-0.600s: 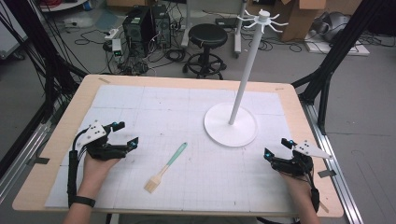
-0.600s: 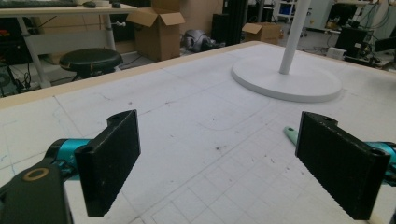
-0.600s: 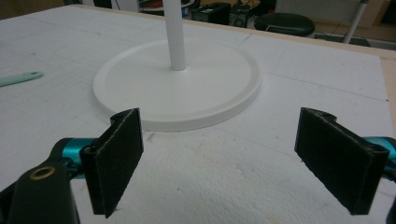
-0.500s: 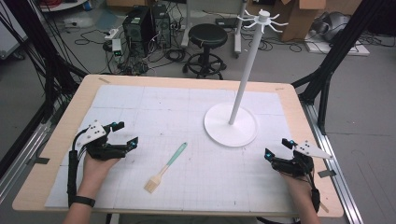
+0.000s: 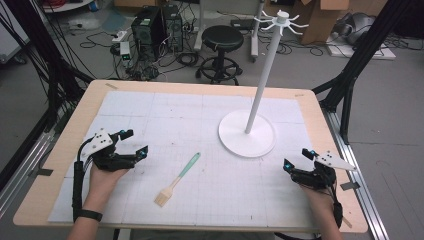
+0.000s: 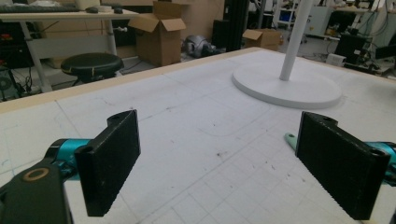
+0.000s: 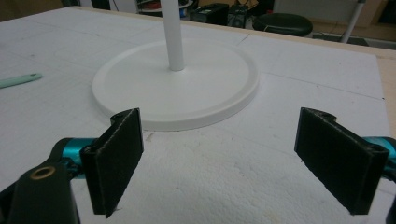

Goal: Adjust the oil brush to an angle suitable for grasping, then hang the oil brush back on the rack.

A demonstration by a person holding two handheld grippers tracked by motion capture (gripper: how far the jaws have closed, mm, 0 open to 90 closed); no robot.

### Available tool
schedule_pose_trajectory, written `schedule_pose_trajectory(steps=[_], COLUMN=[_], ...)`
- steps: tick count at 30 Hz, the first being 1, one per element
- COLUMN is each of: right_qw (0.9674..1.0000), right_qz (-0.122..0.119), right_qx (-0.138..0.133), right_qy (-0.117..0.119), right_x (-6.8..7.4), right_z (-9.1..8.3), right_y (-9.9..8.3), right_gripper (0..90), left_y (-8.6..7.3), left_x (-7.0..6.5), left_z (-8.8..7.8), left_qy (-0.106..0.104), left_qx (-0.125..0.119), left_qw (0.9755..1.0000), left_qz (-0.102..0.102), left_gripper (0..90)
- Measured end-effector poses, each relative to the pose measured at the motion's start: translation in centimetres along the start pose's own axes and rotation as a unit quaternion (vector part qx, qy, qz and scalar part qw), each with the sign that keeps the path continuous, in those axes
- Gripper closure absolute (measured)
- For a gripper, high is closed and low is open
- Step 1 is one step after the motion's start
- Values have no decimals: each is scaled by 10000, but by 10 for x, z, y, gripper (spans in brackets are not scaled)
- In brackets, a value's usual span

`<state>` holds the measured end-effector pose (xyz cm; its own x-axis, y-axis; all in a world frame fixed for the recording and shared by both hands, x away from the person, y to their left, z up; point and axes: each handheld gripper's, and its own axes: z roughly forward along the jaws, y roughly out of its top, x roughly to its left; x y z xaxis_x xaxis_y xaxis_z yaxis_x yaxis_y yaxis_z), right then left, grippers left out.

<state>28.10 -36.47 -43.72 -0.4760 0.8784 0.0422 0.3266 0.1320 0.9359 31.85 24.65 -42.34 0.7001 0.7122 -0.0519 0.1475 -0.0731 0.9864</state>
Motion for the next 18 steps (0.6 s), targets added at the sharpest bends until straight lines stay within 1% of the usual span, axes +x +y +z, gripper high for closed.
schedule_pose_trajectory(steps=[1,2,3,5,6,10,14,16,18], right_qw=[10000,10000,10000,10000,10000,10000,10000,10000,10000], right_qz=[52,52,25,8,19,14,17,28,25], right_qx=[-9,-9,-15,-11,-3,-36,-31,-22,-23], right_qy=[-8,-8,-15,-26,-19,-19,-13,-21,-3], right_x=[0,0,-1,0,0,0,0,0,0], right_z=[-1,-1,-1,-1,-2,-2,-3,-2,-2], right_y=[0,0,0,0,0,0,1,1,0], right_gripper=[148,148,148,148,148,148,148,148,148], left_y=[0,0,1,2,2,3,4,6,8], left_x=[1,1,2,3,3,2,0,-1,-2], left_z=[-1,-1,-3,-4,-5,-5,-5,-5,-4], left_qy=[35,35,100,117,133,172,95,84,70], left_qx=[7,7,27,31,-26,-15,-23,67,99], left_qw=[10000,10000,9999,9999,9999,9998,10000,9999,9999], left_qz=[-6,-6,-4,2,-30,-20,2,49,88], left_gripper=[146,146,146,146,145,145,144,144,143])
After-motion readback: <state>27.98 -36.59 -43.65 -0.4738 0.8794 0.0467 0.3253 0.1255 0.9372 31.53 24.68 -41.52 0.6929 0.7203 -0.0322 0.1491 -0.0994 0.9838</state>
